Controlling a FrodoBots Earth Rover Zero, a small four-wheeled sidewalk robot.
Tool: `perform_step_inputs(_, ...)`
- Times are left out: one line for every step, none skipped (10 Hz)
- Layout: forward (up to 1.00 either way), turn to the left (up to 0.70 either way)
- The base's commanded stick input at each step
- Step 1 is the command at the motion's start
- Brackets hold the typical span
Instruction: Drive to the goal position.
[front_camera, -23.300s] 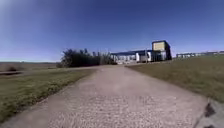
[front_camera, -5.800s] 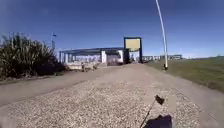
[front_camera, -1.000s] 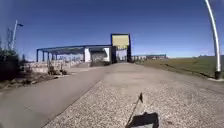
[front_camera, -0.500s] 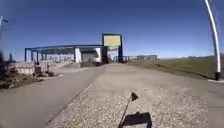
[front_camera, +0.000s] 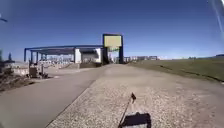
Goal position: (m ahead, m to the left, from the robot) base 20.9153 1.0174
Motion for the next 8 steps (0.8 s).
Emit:
perform_step_inputs(1.00,0.00)
perform_step_inputs(1.00,0.00)
perform_step_inputs(1.00,0.00)
perform_step_inputs(1.00,0.00)
perform_step_inputs(1.00,0.00)
perform_step_inputs(1.00,0.00)
perform_step_inputs(1.00,0.00)
perform_step_inputs(1.00,0.00)
